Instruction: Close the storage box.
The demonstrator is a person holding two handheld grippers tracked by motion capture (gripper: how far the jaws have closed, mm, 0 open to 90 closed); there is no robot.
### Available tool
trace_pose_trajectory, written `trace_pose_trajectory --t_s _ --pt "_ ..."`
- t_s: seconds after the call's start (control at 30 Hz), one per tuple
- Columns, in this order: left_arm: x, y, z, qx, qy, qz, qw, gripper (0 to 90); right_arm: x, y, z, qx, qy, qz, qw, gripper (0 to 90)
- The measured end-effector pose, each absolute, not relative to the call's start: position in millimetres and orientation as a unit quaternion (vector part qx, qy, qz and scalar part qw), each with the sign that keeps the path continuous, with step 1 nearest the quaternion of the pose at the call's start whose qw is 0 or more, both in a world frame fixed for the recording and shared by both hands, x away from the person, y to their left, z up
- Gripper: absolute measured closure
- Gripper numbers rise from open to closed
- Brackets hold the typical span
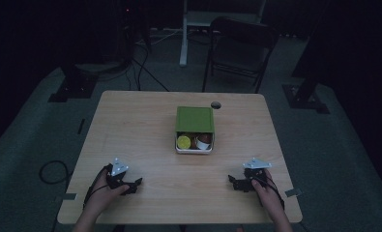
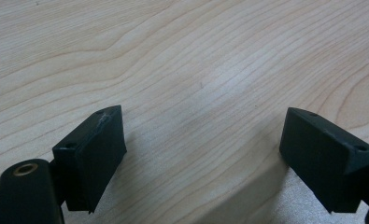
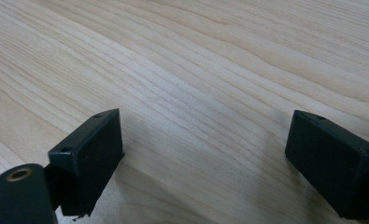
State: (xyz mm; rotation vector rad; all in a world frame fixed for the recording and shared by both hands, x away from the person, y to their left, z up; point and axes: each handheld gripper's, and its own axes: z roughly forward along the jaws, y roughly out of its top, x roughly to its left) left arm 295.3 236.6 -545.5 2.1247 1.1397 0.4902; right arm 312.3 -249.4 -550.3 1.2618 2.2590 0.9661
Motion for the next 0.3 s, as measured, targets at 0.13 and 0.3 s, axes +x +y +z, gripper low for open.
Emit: trace_pose_trajectory --t_s 0.13,0.3 --pt "295.3 236.6 -545.5 0.814 0.437 0.188 0.334 14.4 312.3 -249.0 -550.3 0.449 0.803 0.343 0.189 10.7" --pt "295.3 236.5 -545.5 0.814 0.437 0.188 0.333 14.4 312.5 -247.6 -550.2 0.45 0.802 0.343 0.189 10.7"
